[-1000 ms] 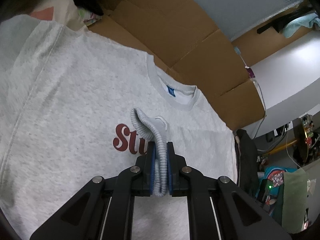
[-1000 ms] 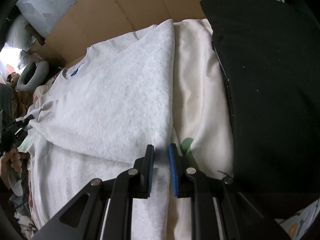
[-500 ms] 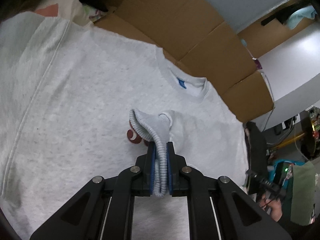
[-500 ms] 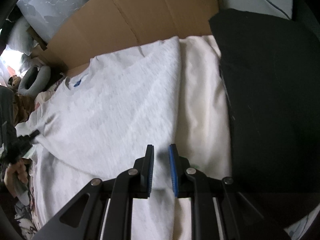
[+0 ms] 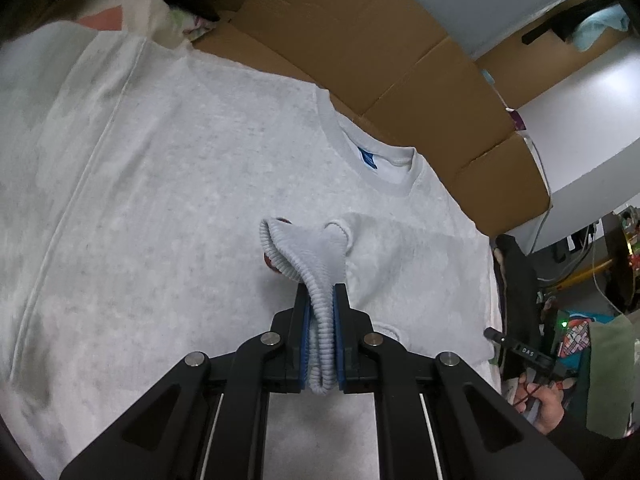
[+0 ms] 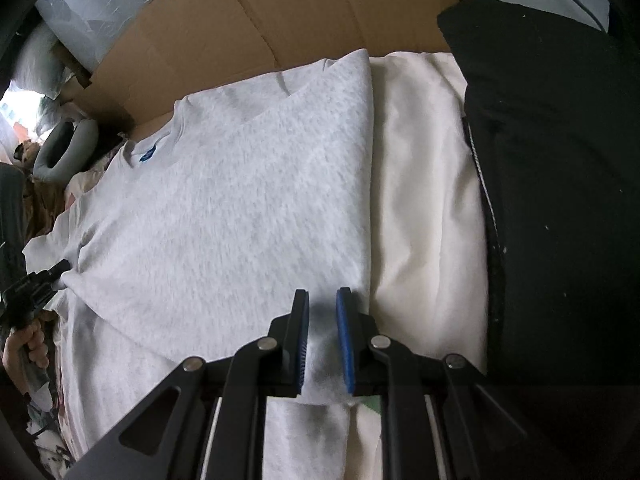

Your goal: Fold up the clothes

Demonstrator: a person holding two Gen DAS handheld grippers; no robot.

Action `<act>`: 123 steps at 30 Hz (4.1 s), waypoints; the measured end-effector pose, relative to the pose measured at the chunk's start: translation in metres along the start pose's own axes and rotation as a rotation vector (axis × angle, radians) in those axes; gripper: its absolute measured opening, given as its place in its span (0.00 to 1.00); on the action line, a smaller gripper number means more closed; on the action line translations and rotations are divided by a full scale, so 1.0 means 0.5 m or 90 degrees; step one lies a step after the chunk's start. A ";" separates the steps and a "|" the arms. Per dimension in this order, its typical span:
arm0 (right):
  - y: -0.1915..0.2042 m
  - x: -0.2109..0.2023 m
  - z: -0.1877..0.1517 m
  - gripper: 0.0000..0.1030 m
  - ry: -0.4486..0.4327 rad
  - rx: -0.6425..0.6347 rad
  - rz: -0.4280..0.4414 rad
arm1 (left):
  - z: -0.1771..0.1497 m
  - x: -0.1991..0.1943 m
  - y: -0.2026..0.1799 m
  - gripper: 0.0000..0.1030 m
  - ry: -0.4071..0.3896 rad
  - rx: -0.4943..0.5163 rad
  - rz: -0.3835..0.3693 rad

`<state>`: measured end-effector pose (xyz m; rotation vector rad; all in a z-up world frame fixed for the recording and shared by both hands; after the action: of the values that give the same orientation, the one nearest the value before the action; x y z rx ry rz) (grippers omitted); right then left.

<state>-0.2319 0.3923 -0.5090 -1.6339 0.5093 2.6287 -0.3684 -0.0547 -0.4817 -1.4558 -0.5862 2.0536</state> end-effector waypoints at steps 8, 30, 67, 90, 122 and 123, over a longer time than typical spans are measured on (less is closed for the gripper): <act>0.004 -0.009 -0.017 0.12 0.013 -0.009 -0.001 | -0.022 -0.027 -0.020 0.09 0.007 0.000 -0.007; 0.011 -0.015 -0.058 0.14 0.028 -0.039 -0.021 | -0.078 -0.037 0.009 0.09 0.035 -0.004 0.027; 0.068 -0.028 -0.023 0.14 0.010 -0.044 0.019 | -0.077 -0.041 -0.079 0.15 0.046 -0.010 0.007; 0.076 -0.040 -0.036 0.30 0.049 0.014 0.004 | -0.128 0.041 -0.129 0.15 0.138 0.026 0.081; 0.139 -0.591 0.055 0.98 0.055 0.054 -0.009 | 0.003 -0.579 -0.380 0.77 -0.027 0.005 0.118; 0.142 -0.609 0.059 0.98 0.053 0.053 -0.009 | 0.005 -0.603 -0.384 0.77 -0.032 0.005 0.120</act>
<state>-0.1307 0.3834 -0.2118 -1.7202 0.5985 2.5019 -0.2563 -0.1079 -0.1463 -1.5094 -0.4761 2.2396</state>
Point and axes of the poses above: each gripper's, at about its wrist camera, not at the fingertips, and x roughly the way its jaws point, y to its left, z to its top, the point moved 7 cm from there along x, roughly the way its jaws point, and after that the axes turned 5 degrees about -x, right-handed, at the moved point
